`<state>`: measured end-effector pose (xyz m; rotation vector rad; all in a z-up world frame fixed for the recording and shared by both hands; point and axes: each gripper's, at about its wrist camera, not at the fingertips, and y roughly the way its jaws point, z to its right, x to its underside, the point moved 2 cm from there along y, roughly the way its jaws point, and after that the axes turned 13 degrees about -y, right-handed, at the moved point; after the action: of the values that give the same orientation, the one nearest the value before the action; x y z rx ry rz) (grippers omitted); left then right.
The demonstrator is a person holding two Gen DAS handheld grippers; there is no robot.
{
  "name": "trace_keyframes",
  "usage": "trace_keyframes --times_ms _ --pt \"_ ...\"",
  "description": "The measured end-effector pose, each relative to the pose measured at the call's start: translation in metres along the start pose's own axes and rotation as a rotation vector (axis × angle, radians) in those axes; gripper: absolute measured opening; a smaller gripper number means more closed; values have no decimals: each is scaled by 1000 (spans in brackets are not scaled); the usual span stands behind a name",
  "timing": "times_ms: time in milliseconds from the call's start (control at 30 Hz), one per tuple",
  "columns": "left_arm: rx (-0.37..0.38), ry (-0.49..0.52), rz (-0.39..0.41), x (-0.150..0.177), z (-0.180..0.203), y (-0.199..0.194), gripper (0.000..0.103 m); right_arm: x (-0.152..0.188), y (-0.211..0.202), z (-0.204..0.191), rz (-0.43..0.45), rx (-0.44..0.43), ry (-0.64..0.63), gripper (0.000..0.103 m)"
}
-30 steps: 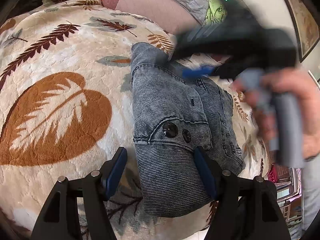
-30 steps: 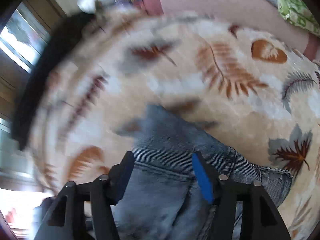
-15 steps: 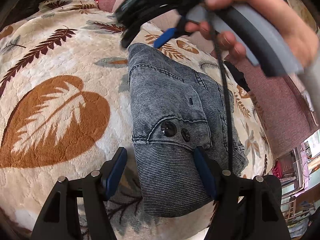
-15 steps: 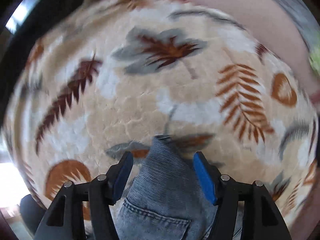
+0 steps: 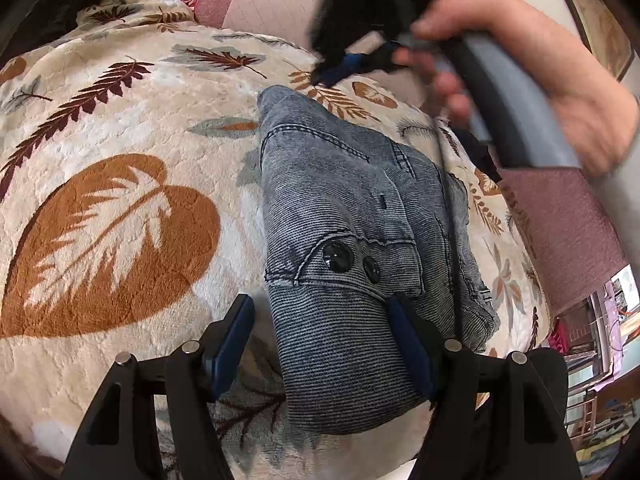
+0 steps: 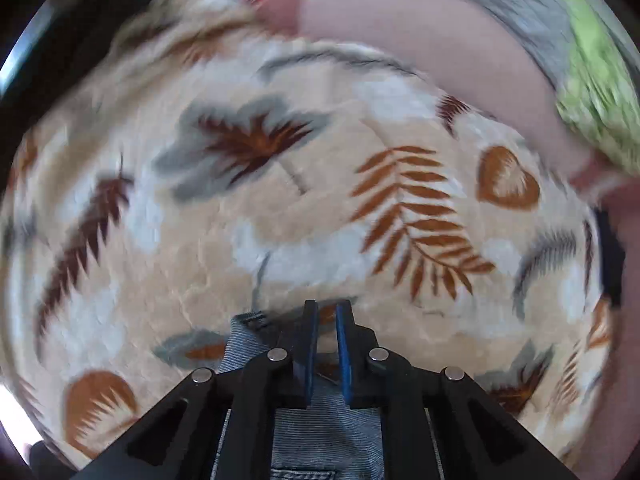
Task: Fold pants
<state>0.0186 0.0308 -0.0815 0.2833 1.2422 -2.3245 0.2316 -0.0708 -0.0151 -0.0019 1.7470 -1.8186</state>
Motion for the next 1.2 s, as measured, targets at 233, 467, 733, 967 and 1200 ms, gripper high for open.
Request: trace_keyframes --times_ms 233,467,733,967,1200 --pt "5 -8 7 1 -1 -1 70 98 -42 22 94 -190 95 15" --pt "13 -18 18 5 -2 -7 72 183 -25 51 99 -315 223 28" --pt "9 -1 31 -4 7 -36 73 222 -30 68 193 -347 332 57" --pt "-73 -7 -81 3 3 -5 81 178 -41 104 384 -597 428 57" --pt "-152 89 -46 4 16 -6 82 175 -18 133 291 -543 518 53"
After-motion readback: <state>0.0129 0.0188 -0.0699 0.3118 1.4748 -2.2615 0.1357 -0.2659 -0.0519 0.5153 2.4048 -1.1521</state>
